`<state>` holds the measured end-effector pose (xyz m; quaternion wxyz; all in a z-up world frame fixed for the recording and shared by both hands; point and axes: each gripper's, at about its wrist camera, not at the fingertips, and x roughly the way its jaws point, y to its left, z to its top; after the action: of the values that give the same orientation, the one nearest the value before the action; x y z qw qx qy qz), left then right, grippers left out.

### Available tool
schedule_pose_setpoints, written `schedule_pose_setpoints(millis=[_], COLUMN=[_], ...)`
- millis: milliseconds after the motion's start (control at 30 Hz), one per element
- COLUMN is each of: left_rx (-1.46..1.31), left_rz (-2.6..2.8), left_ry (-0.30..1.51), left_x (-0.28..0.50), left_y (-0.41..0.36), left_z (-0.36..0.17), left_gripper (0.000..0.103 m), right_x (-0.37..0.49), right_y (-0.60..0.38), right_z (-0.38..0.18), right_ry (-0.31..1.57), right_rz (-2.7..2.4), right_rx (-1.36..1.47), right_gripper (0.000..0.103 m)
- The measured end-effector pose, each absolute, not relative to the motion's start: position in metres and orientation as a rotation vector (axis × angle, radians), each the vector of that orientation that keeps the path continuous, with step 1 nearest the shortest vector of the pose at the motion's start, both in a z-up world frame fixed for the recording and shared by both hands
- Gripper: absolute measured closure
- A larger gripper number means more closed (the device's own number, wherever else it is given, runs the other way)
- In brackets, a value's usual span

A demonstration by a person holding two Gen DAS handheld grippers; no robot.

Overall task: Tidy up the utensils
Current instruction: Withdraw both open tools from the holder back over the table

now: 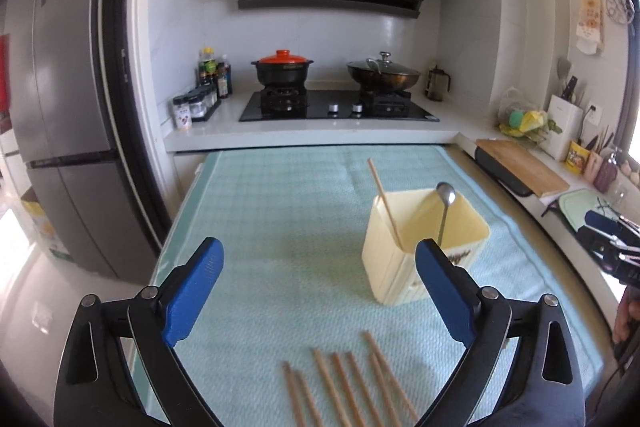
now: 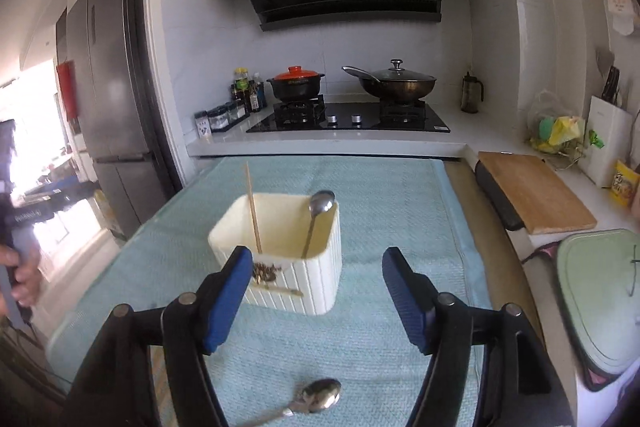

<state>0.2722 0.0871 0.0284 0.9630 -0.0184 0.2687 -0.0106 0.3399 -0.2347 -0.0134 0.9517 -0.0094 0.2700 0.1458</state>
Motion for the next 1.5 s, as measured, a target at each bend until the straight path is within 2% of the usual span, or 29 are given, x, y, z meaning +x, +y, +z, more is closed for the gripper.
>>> schedule_pose_setpoints(millis=[233,333,533,867,1500], left_rx=[-0.054,-0.085,-0.05,-0.108,-0.141], left_rz=[-0.007,-0.04,-0.064,-0.08,-0.046], left_ry=[0.536,0.56,0.578,0.587,0.728], left_x=[0.21,0.199,0.185,0.169,0.17], left_y=[0.082,0.074,0.052,0.055,0.057], left_z=[-0.001,-0.016,-0.043,-0.055,-0.085], left_gripper=[0.004,0.004,0.004,0.004,0.001], right_x=[0.273,0.25,0.216,0.201,0.188], right_y=[-0.23,-0.219,-0.198,-0.178,-0.159], right_z=[-0.054,-0.058,-0.068,-0.082,-0.093], right_ry=[0.542,0.474,0.415,0.468,0.495], right_rz=[0.213,0.181,0.193,0.237,0.293], right_rx=[-0.117,-0.193,-0.27,-0.25,-0.261], right_gripper=[0.031,0.022,0.019,0.018,0.018])
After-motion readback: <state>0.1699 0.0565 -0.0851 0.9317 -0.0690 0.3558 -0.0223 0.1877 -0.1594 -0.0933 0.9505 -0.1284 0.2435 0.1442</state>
